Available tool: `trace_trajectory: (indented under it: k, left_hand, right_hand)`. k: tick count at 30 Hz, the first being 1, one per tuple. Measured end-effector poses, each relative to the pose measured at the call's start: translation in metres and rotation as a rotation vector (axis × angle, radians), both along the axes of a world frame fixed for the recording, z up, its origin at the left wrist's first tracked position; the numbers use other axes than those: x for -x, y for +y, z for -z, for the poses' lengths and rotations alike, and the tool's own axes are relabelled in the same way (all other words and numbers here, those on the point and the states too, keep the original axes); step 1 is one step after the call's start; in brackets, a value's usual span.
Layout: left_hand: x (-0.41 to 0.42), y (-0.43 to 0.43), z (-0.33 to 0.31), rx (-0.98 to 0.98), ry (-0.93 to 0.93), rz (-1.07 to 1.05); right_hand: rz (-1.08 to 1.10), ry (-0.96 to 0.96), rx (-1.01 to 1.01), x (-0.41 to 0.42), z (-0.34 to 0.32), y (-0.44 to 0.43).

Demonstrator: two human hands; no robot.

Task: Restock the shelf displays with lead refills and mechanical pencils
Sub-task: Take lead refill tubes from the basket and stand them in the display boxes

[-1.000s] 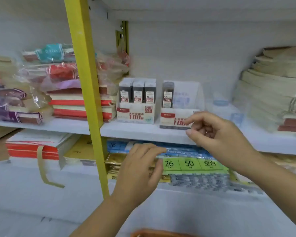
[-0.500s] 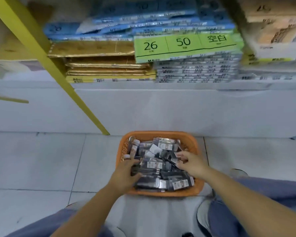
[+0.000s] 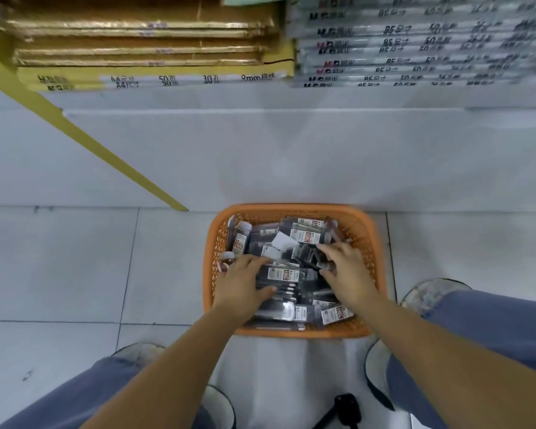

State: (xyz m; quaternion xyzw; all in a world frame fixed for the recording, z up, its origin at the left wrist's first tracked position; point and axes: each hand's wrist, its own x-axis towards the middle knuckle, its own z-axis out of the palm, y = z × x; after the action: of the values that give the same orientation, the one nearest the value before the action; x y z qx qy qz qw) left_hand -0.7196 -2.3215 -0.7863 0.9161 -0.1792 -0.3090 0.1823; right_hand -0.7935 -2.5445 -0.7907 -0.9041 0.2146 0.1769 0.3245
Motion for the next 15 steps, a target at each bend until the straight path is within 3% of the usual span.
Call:
trace_trajectory:
  k: [9, 15]
  left_hand:
    - [-0.004, 0.001, 0.002, -0.016, 0.002, -0.039]
    - [-0.003, 0.008, -0.001, -0.100, -0.016, 0.076]
  right_hand:
    - [-0.115, 0.049, 0.115, -0.007, -0.002, -0.007]
    - [-0.042, 0.096, -0.019, -0.008, -0.003, -0.003]
